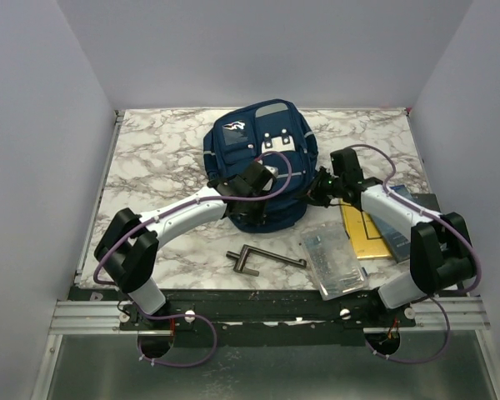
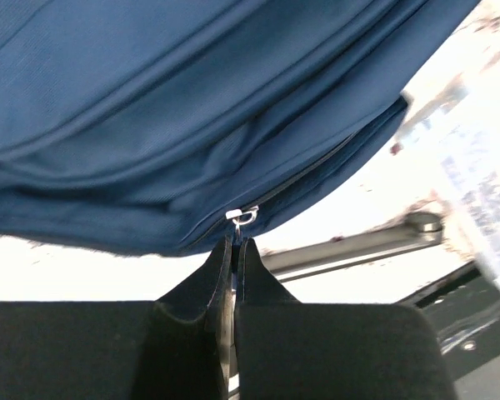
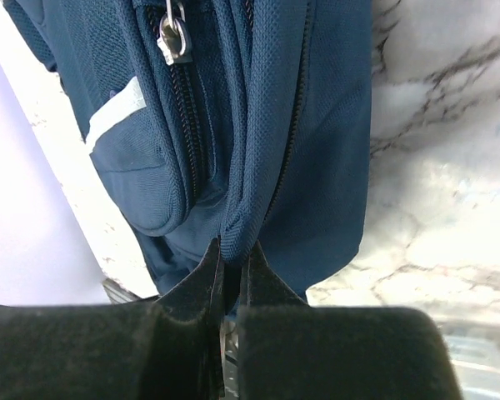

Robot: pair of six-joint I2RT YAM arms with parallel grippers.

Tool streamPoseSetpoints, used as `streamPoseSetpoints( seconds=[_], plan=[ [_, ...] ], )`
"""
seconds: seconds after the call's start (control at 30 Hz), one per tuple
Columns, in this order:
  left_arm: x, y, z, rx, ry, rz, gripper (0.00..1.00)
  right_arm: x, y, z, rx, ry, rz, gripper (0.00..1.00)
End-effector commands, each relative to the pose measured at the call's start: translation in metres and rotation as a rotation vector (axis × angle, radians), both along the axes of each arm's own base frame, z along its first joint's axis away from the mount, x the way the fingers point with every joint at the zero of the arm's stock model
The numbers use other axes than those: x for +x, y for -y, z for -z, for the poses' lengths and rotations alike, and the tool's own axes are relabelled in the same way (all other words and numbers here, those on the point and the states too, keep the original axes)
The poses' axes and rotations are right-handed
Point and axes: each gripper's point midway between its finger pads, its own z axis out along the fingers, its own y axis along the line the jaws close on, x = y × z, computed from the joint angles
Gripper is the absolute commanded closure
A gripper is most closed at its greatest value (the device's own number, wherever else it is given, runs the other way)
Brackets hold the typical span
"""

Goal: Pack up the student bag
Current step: Unzip the student bag at the center of the board.

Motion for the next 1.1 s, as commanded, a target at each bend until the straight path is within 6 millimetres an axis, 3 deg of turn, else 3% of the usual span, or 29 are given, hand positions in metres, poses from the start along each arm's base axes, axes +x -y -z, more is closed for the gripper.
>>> streamPoseSetpoints(
  seconds=[0.0,0.17,0.47,0.57,0.73,0.83,0.93,1.07],
  plan=[
    [-0.005,-0.061,0.002,0.261,0.011,0.069,1.00,0.016,0.000,-0.018,0.050,0.112,-0.184,1.00],
    [-0.012,-0.096,0.001,0.451,-0.008,0.179,1.00,0.018,0.006,-0.017,-0.030,0.098,-0.280,1.00],
    [0.004,-0.189,0.015,0.754,0.009,0.056,1.00,0.034,0.049,-0.011,-0.308,0.149,-0.220,1.00],
    [0.020,-0.217,0.020,0.834,0.050,-0.042,1.00,0.036,0.054,-0.016,-0.336,0.177,-0.218,1.00],
    [0.061,-0.243,0.023,0.851,0.129,-0.194,1.00,0.032,0.046,-0.013,-0.297,0.171,-0.261,1.00],
    [0.084,-0.247,0.020,0.824,0.152,-0.159,1.00,0.030,0.043,-0.008,-0.274,0.164,-0.271,1.00],
    [0.103,-0.239,0.016,0.678,0.189,-0.138,1.00,0.030,0.045,-0.009,-0.215,0.163,-0.260,1.00],
    [0.080,-0.175,0.000,0.311,0.161,-0.034,1.00,0.039,0.047,-0.029,-0.229,0.257,-0.277,0.97]
  ],
)
